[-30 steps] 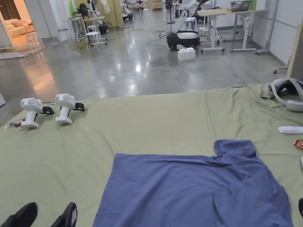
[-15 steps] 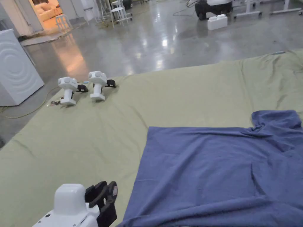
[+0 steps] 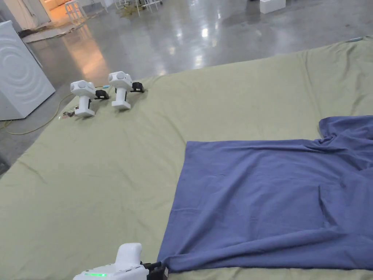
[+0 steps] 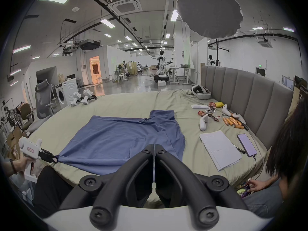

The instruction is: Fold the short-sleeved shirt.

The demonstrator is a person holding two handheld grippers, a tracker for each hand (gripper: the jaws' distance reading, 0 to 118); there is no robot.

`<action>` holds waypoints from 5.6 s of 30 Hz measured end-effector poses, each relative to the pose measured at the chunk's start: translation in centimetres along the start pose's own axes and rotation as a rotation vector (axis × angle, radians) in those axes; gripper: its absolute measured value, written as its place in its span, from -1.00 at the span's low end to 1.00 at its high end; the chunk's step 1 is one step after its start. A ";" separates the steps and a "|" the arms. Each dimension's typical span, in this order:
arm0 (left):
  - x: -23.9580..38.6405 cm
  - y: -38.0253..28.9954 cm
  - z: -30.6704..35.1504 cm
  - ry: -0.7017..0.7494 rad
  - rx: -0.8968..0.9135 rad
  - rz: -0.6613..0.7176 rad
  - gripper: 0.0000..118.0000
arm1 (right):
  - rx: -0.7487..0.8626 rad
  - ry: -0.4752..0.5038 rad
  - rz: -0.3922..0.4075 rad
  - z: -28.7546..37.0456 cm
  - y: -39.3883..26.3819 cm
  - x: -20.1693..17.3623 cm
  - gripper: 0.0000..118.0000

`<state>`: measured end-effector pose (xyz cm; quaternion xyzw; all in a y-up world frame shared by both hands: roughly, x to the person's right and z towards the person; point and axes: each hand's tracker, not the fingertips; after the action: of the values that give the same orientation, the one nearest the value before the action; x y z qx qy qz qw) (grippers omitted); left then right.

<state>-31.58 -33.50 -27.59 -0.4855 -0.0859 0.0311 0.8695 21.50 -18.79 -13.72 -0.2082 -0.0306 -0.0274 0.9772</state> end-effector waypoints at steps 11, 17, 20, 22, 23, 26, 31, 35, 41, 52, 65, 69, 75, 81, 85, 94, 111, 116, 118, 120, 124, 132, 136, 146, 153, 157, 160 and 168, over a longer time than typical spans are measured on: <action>3.1 2.0 -2.9 0.066 -0.155 -0.194 -0.84 | -0.239 -0.046 -0.047 -4.0 -2.7 3.7 -0.49; 2.2 2.0 -3.0 0.041 -0.159 -0.164 -0.84 | -0.382 -0.058 -0.048 -11.4 -6.9 8.4 0.16; 1.6 2.0 -3.0 0.028 -0.159 -0.122 -0.84 | -0.475 -0.059 -0.089 -14.9 -8.0 11.3 0.17; 2.0 2.0 -2.6 0.020 -0.157 -0.108 -0.84 | -0.487 0.002 -0.115 -16.2 -8.2 12.4 0.16; 2.1 2.0 -2.6 0.018 -0.158 -0.103 -0.84 | -0.486 0.060 -0.128 -16.7 -8.5 12.9 0.09; 2.7 2.2 -2.4 0.024 -0.164 -0.107 -0.84 | -0.514 0.065 -0.042 -17.5 -8.4 12.4 -0.48; 3.3 2.0 -1.9 0.032 -0.154 -0.110 -0.84 | -0.526 0.037 0.034 -17.1 -8.6 11.2 -0.83; 3.1 2.5 0.2 0.035 -0.090 -0.137 -0.84 | -0.422 0.005 -0.061 -14.0 -7.6 11.1 -0.86; 2.7 6.7 3.9 -0.002 0.094 -0.086 -0.84 | -0.343 -0.036 -0.022 -10.7 -5.7 10.1 -0.86; 2.2 21.7 -4.2 -0.020 0.136 -0.009 -0.84 | -0.305 -0.105 -0.148 -23.7 2.2 11.5 -0.86; -1.2 24.8 -11.9 0.035 0.070 0.122 0.60 | -0.542 -0.159 -0.086 -33.3 0.8 12.0 0.40; -0.2 22.2 -1.9 -0.006 0.346 0.003 0.60 | -0.340 -0.117 -0.057 -25.3 3.7 10.9 0.39; 5.3 13.7 13.6 0.070 0.695 -0.085 0.60 | 0.036 -0.098 0.057 -10.4 5.3 6.1 0.39; 10.8 5.5 21.5 0.082 0.899 -0.156 -0.43 | 0.126 -0.057 0.116 -2.3 4.1 0.4 -0.80; 13.0 2.9 23.4 0.095 0.959 -0.218 -0.98 | 0.173 -0.020 0.131 0.3 3.7 -2.1 -0.90; 11.3 6.1 17.8 -0.018 0.709 -0.068 -0.98 | 0.173 0.022 0.129 -1.0 4.2 -3.4 -0.91; 1.7 14.8 -12.1 -0.021 0.143 0.186 0.02 | -0.120 -0.071 0.004 -4.6 -0.7 2.4 -0.91; 3.5 14.5 -12.8 0.075 0.134 0.064 -0.65 | -0.190 -0.109 0.022 -6.9 -1.2 3.1 -0.91; 4.1 14.8 -12.8 0.085 0.128 0.058 -0.80 | -0.219 -0.104 0.028 -8.9 -1.4 3.5 -0.90; 5.1 15.0 -13.3 0.131 0.114 0.000 -0.82 | -0.270 -0.088 -0.020 -11.9 -1.5 4.5 -0.39; 6.0 15.6 -13.9 0.162 0.074 -0.075 -0.82 | -0.364 -0.092 -0.222 -20.5 -3.0 8.7 0.12; 5.1 15.4 -13.7 0.154 0.098 -0.038 -0.83 | -0.442 -0.194 0.001 -27.4 -7.0 8.3 -0.24; 4.7 16.1 -12.7 0.110 0.077 -0.039 -0.85 | -0.521 -0.192 0.094 -28.3 -5.9 7.3 -0.79; 2.0 11.0 0.1 -0.008 0.207 0.049 -0.88 | -0.416 -0.266 0.147 -19.6 -3.4 6.6 -0.82; 1.6 0.9 4.3 -0.020 0.072 0.070 -0.88 | -0.510 -0.222 0.203 -13.5 -7.1 5.8 -0.82; 1.3 -1.6 4.2 0.000 0.083 0.083 -0.87 | -0.533 -0.206 0.220 -12.5 -8.4 4.8 -0.82; 0.3 -1.8 3.3 -0.003 0.057 0.184 -0.13 | -0.536 -0.200 0.218 -12.7 -8.5 5.0 -0.64; 3.8 -0.8 13.8 0.078 0.507 0.053 0.27 | -0.243 -0.044 0.058 -6.4 -2.5 4.4 0.27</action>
<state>-30.38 -21.83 -19.43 -0.2549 -0.0291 0.0554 0.9649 26.08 -23.85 -18.17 -0.3263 -0.0427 0.0020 0.9443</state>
